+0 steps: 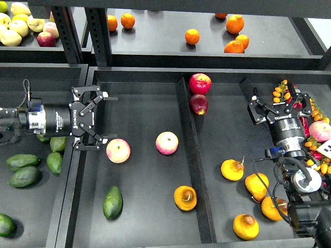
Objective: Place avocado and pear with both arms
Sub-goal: 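Move the left gripper over the green avocado in the middle bin, then lower the left gripper and close it on the green avocado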
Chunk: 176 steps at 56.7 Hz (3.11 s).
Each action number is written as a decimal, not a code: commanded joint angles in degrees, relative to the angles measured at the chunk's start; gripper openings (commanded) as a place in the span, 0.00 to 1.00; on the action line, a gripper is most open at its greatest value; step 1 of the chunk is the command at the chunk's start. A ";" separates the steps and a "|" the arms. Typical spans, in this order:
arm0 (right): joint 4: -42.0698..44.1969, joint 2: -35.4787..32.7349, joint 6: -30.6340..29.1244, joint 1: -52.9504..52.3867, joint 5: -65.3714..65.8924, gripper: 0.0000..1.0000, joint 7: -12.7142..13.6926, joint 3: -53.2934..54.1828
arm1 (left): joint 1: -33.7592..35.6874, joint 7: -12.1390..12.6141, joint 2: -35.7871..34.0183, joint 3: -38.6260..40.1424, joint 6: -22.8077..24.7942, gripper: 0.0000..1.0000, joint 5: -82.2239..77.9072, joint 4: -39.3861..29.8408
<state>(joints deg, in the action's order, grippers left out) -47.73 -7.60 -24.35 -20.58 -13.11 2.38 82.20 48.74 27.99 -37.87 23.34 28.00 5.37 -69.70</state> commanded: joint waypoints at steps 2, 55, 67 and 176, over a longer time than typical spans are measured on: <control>1.76 -1.45 0.01 -1.39 -0.16 1.00 0.87 -0.20 | 3.81 0.01 -0.01 -7.95 0.00 1.00 -4.22 0.00; 2.99 -5.76 -0.08 -2.45 -2.54 1.00 1.58 -0.29 | 9.97 0.01 12.73 -27.21 0.00 1.00 -26.90 1.23; 2.90 -5.67 -0.17 -2.27 -2.63 1.00 1.57 -0.11 | 9.70 0.01 14.58 -29.32 0.00 1.00 -31.29 5.53; 2.03 -4.79 -0.87 -2.18 -2.54 1.00 1.49 0.15 | 3.29 0.01 29.26 -30.20 0.00 1.00 -35.16 31.02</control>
<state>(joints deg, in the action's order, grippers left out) -45.70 -12.48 -25.23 -22.76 -15.64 3.94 82.35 52.44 28.00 -9.06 -6.91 28.00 -29.79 -39.15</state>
